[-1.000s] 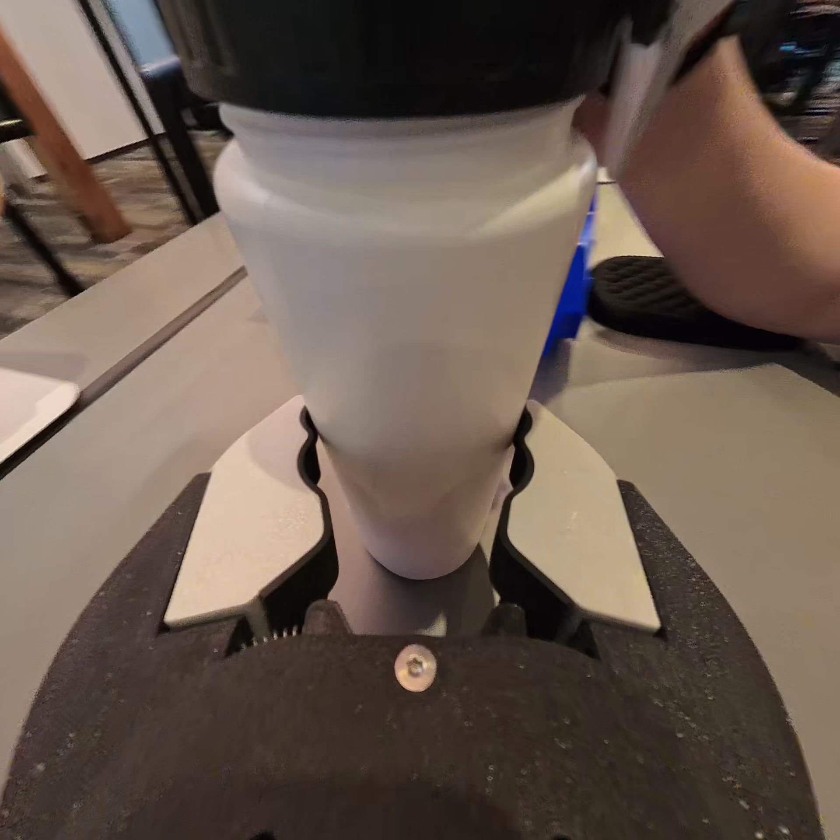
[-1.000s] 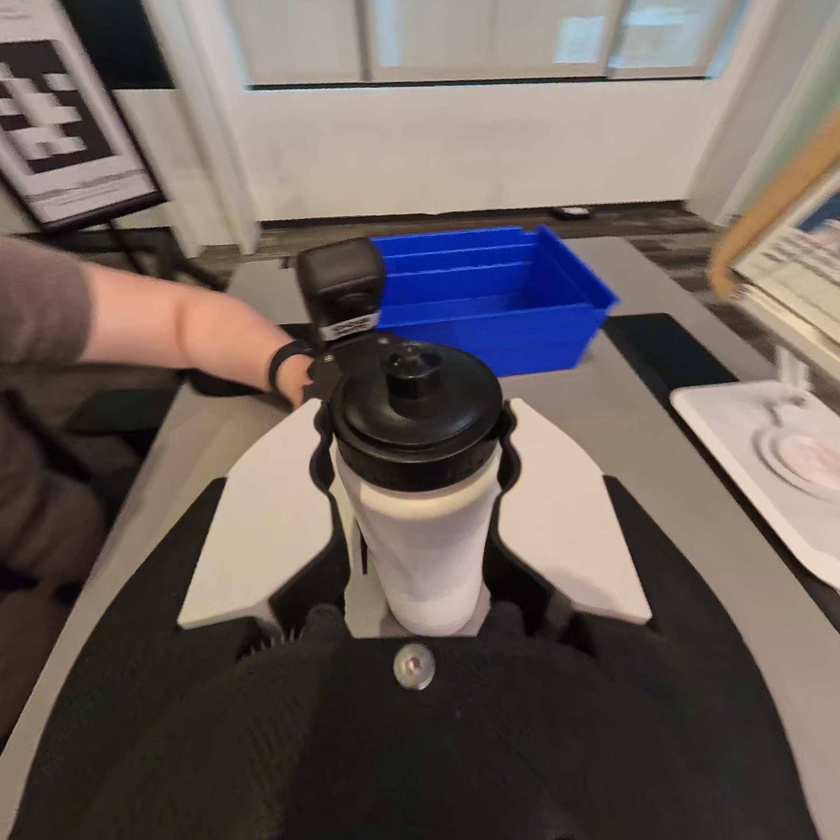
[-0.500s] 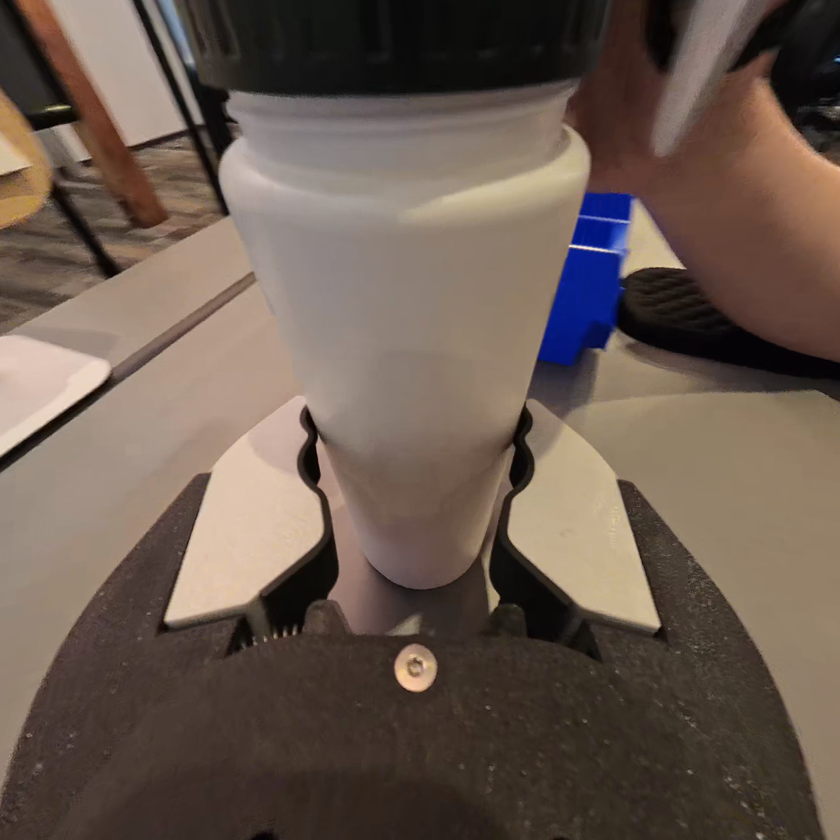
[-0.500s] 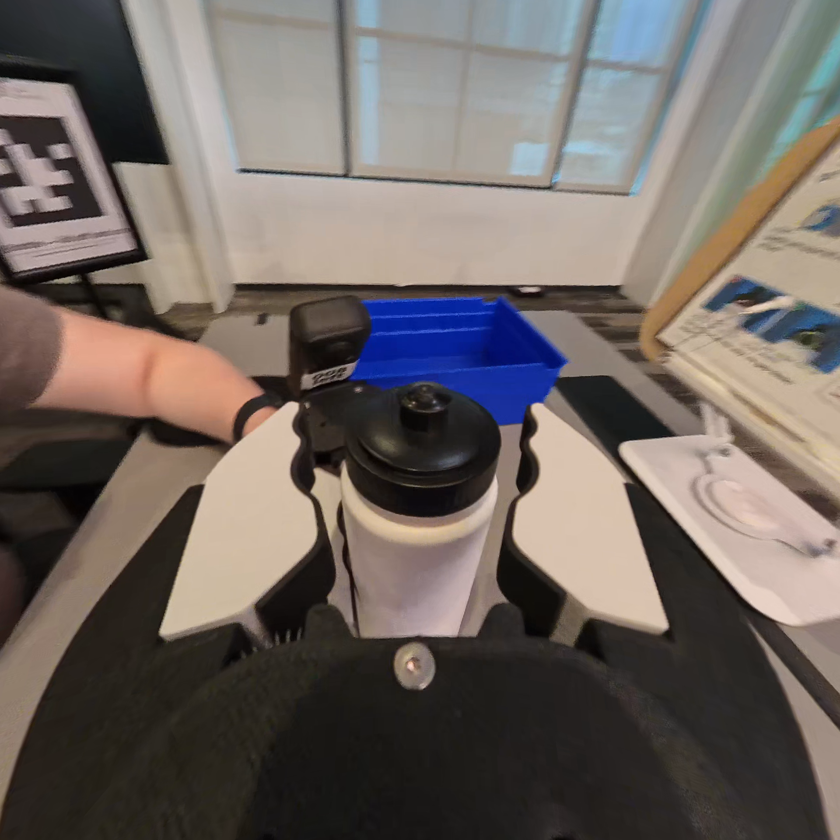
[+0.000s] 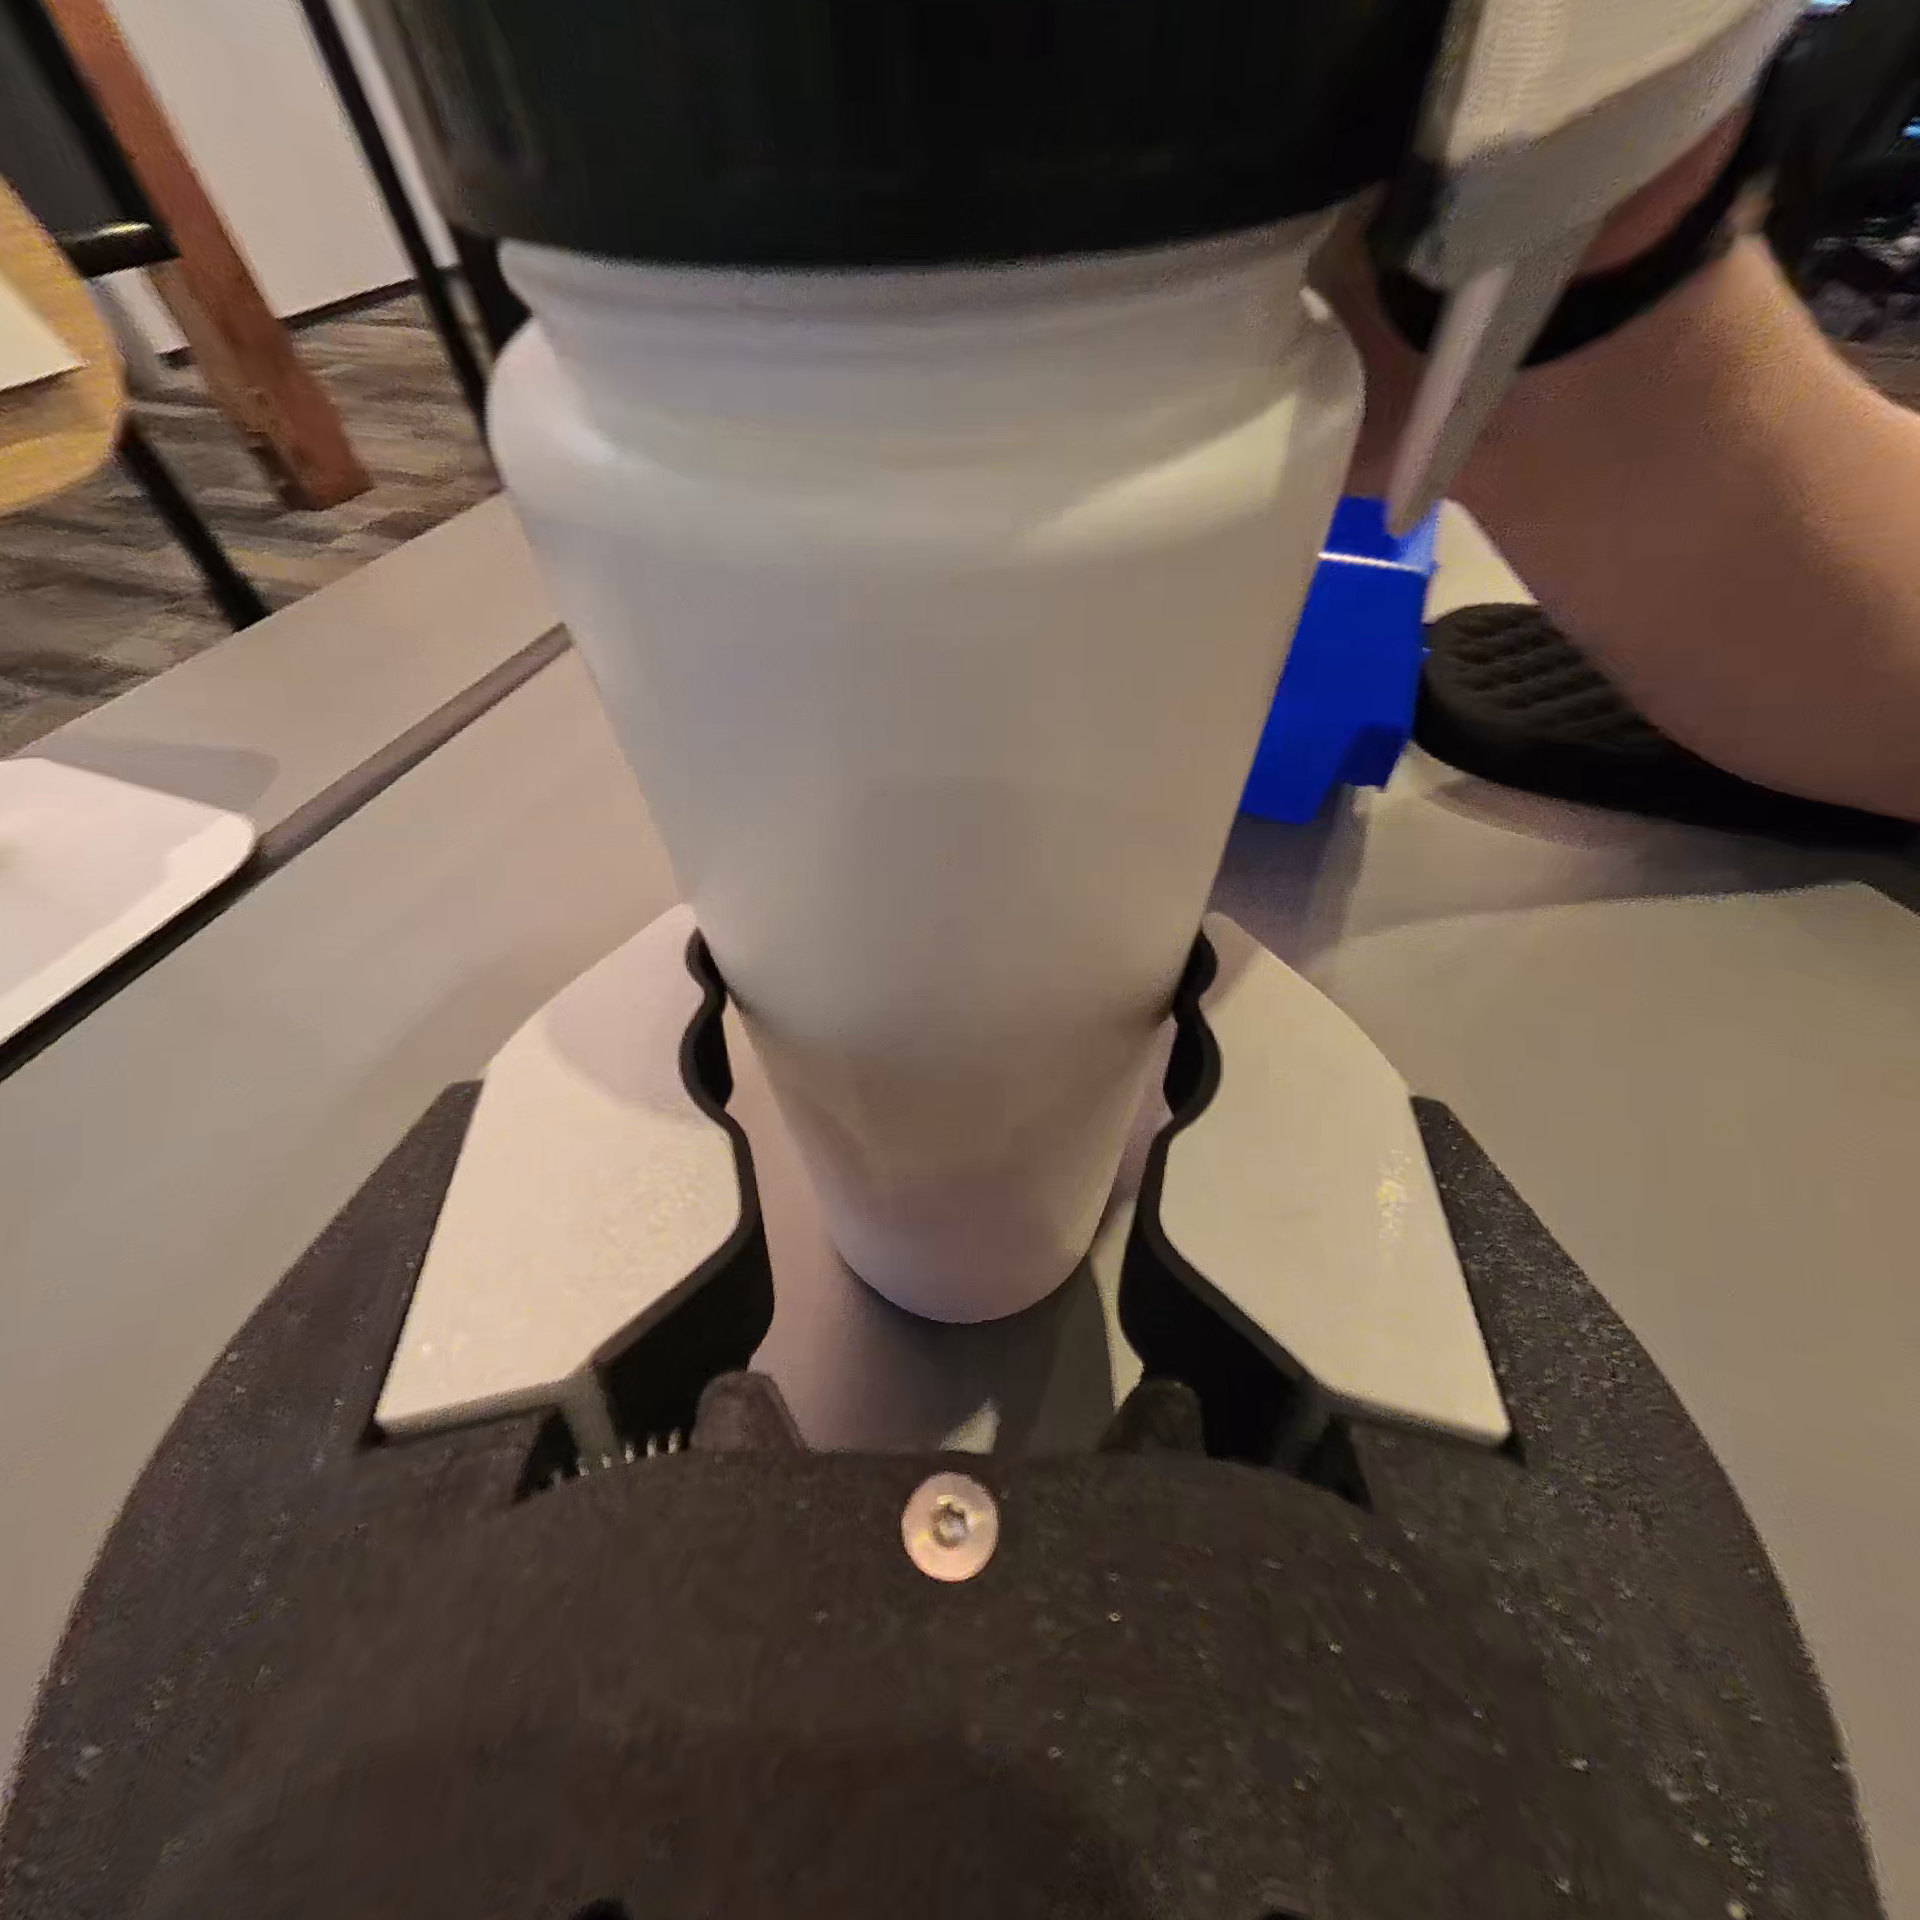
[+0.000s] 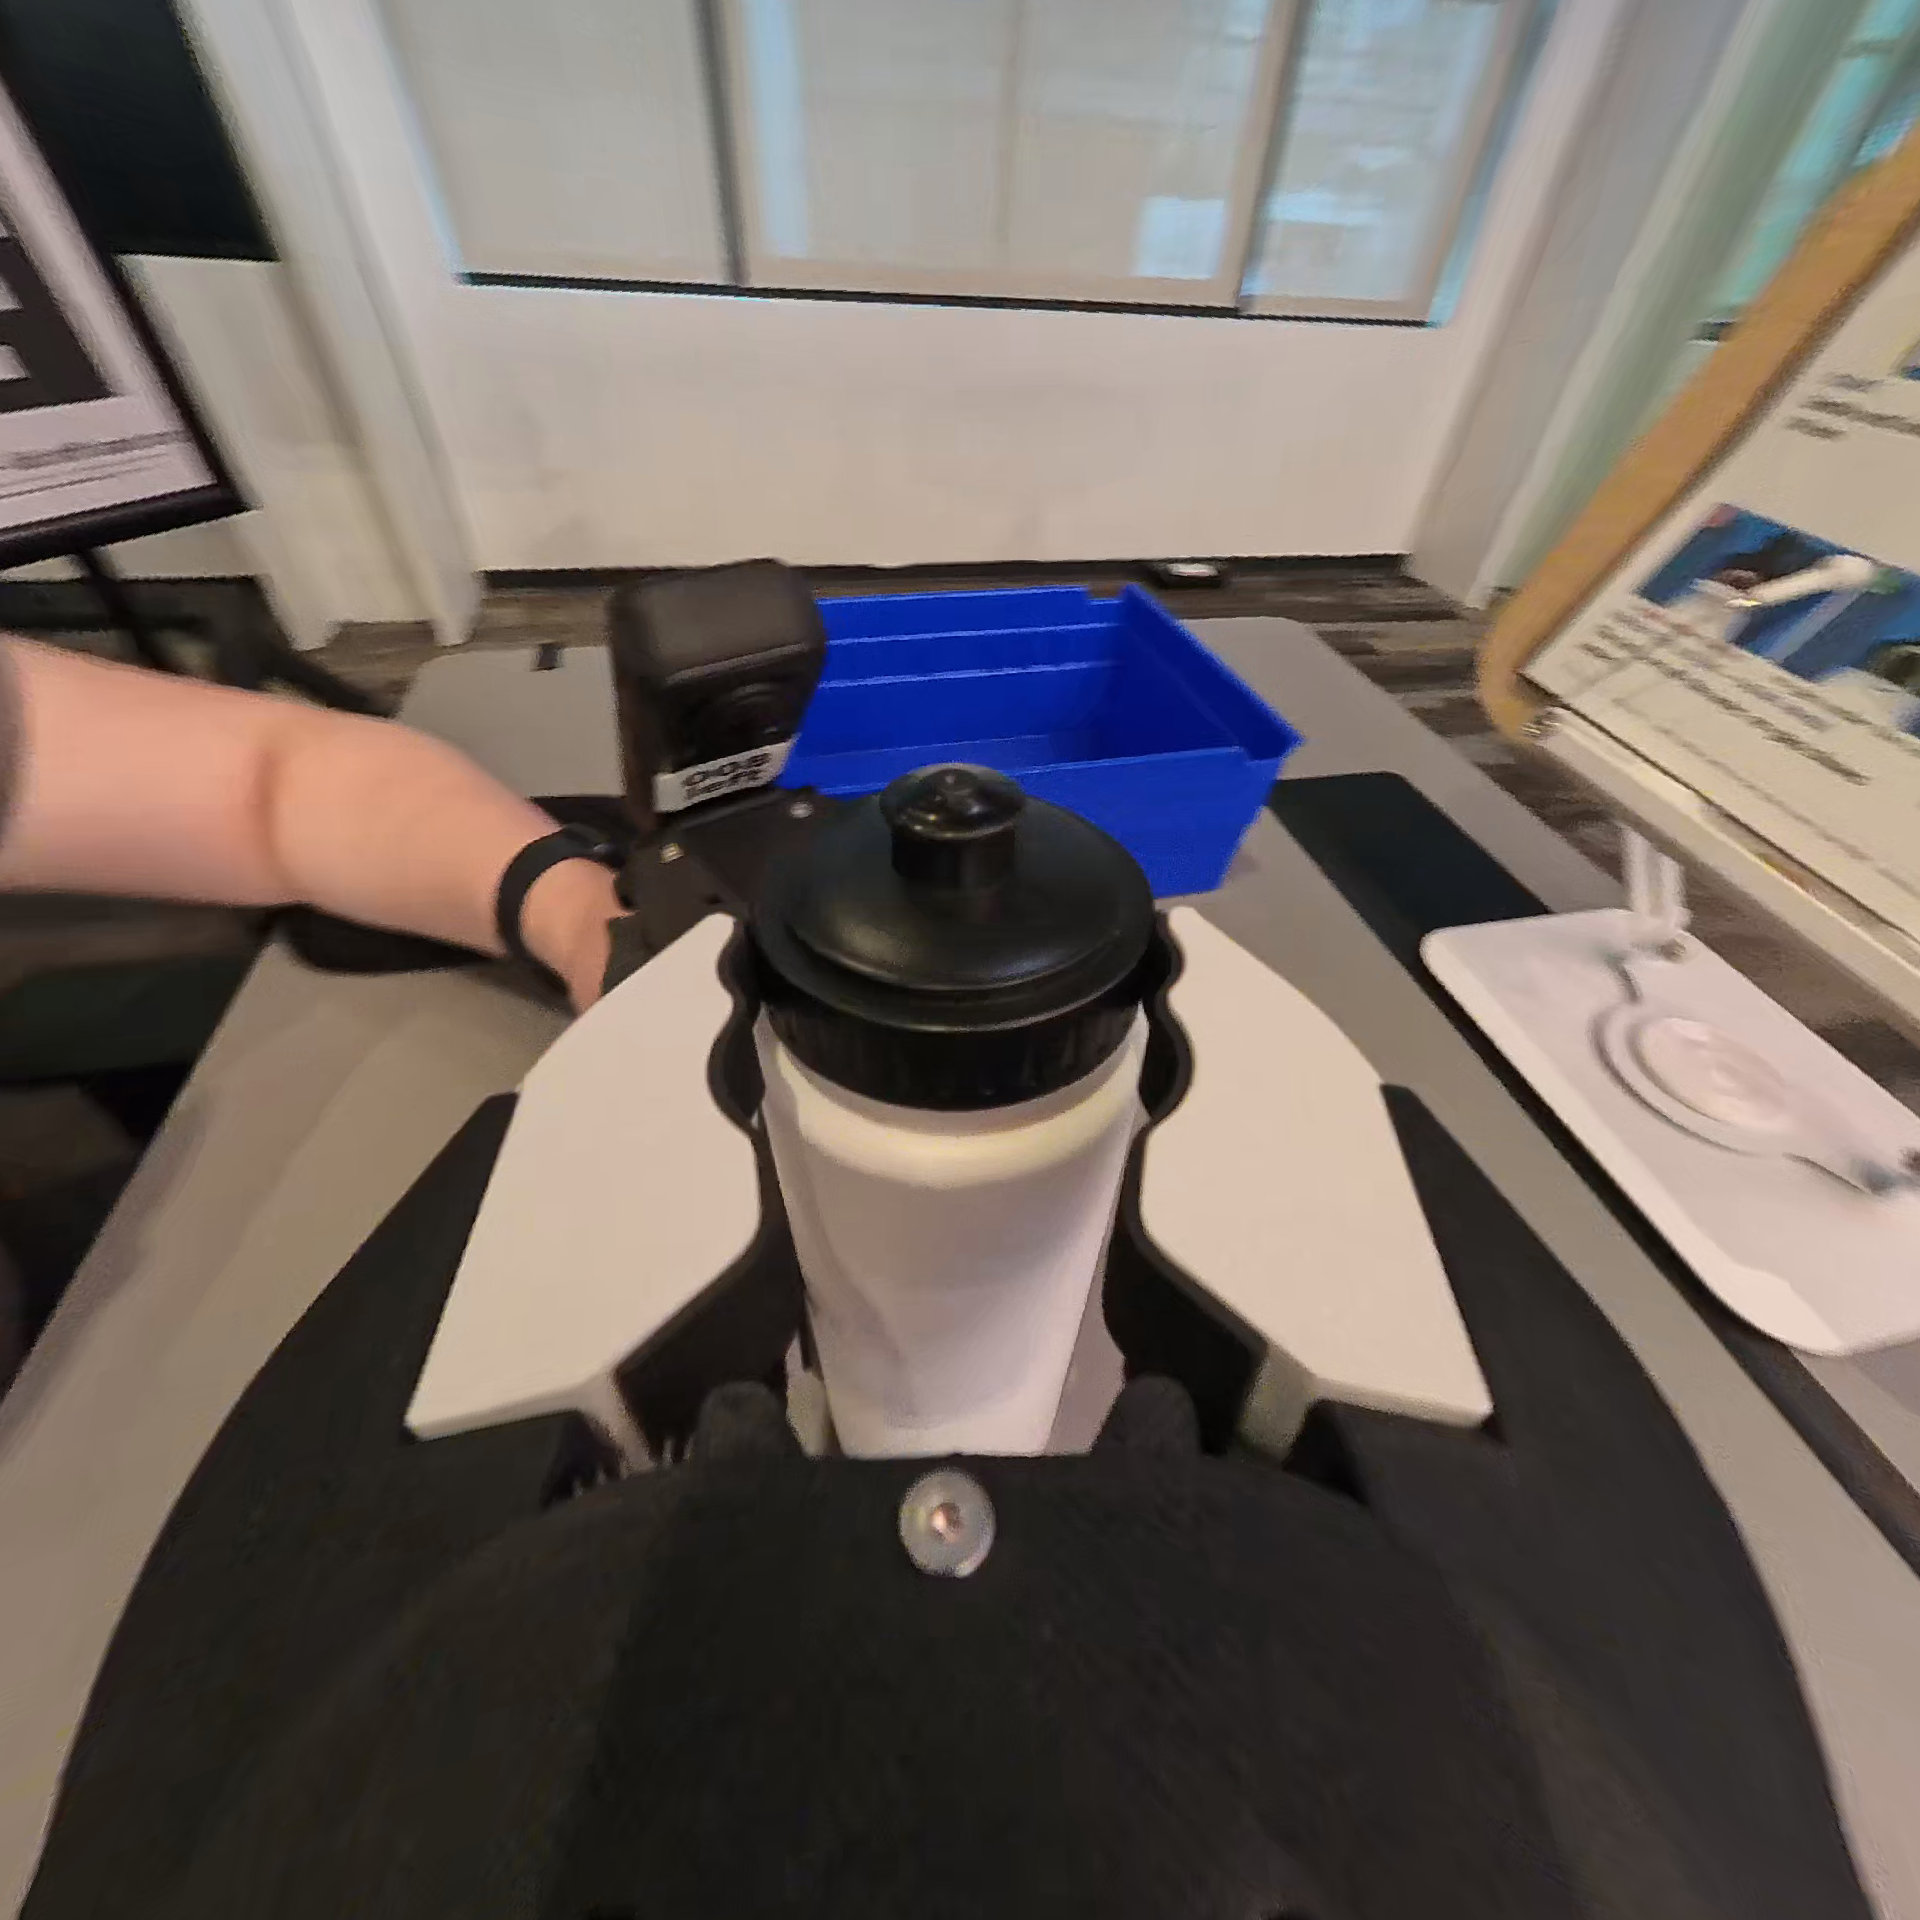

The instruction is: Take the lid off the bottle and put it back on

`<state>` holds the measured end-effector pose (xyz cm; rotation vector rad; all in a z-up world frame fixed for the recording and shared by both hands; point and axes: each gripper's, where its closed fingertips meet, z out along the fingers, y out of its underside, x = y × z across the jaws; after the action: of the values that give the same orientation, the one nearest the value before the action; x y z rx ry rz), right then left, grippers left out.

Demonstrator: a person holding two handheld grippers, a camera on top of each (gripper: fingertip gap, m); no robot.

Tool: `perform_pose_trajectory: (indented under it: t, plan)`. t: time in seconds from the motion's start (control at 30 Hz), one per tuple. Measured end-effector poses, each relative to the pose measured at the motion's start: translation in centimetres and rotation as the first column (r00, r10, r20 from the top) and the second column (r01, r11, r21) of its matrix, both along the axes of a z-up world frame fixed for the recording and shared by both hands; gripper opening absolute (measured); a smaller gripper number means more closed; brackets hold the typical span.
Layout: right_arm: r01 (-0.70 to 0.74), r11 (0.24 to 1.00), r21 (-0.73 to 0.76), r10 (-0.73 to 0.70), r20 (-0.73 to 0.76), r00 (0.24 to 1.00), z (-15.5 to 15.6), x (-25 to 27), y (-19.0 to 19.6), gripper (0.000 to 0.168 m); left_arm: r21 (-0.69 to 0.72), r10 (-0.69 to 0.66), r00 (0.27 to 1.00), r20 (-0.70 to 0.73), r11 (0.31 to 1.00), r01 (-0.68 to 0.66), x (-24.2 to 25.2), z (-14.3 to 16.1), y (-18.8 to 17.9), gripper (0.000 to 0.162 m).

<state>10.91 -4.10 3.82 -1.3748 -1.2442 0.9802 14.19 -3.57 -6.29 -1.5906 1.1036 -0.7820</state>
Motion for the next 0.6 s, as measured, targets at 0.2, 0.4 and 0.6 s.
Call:
perform_pose_trajectory:
  t: [0.2,0.4,0.6]
  plan:
    - [-0.357,0.934,-0.029,0.355,-0.054,0.933,0.0,2.0,-3.9,0.073,-0.005,-0.252,0.968,0.003,0.968,0.252,1.9,-0.1,-4.0,0.083]
    - [-0.222,0.975,-0.011,0.22,-0.12,0.968,1.1,1.3,-2.2,0.085,0.001,-0.165,0.986,0.001,0.986,0.165,1.6,-0.1,-2.7,0.083]
    - [0.133,0.989,0.062,-0.123,-0.138,0.983,2.3,0.3,0.9,0.095,0.006,0.032,0.999,0.005,0.999,-0.032,-0.2,-0.1,0.5,0.083]
